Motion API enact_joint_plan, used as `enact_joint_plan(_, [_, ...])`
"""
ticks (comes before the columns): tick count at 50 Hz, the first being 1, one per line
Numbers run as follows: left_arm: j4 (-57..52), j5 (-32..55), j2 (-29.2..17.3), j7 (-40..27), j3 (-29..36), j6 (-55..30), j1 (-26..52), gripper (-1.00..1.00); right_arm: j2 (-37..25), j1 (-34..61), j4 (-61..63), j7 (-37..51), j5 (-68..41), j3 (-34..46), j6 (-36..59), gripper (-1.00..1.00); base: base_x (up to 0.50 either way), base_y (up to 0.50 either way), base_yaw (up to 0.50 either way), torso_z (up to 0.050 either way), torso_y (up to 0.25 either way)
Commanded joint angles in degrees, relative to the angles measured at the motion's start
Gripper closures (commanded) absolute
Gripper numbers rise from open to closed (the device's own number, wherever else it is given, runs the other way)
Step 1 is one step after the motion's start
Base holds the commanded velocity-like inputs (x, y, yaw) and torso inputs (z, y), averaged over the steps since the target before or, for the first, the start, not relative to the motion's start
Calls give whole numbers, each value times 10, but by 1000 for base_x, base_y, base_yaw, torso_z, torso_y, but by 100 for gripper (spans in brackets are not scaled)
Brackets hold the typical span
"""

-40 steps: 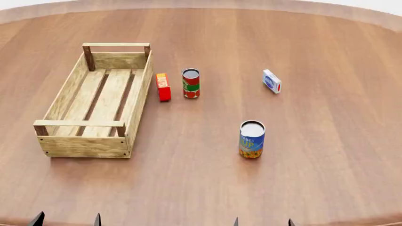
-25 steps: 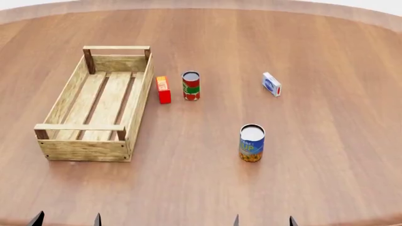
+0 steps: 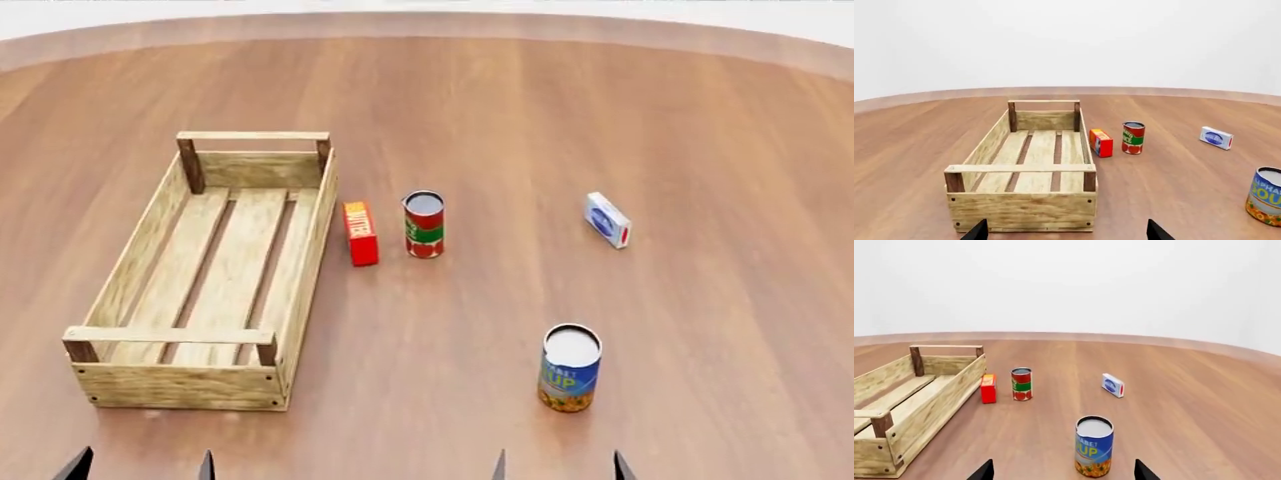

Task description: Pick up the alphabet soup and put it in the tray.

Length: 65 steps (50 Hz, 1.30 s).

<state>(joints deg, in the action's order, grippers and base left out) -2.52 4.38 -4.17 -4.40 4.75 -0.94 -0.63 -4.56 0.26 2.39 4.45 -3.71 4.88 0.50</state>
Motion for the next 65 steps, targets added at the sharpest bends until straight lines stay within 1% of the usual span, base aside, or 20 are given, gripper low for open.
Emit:
enact_joint_plan(1, [0,10,-9,-10,7,0,1,-100,-9,7,6,9,-5,12,11,-100,402,125,0,0,0])
enact_joint_plan(25, [6,23,-23,-27,24,3,5,-100,-24,9,10,26,-18,27,15,-100,426,232,0,0,0])
enact_joint_plan(61, [7,38,-38,-45,43,5,9,-100,-36,8,-6,43,-37,38,1,-100,429,302,0,0,0])
enact_joint_plan(65, [8,39,-40,-47,44,5,9,-100,-37,8,-9,45,-39,39,-1,-100,100,79,0,0,0])
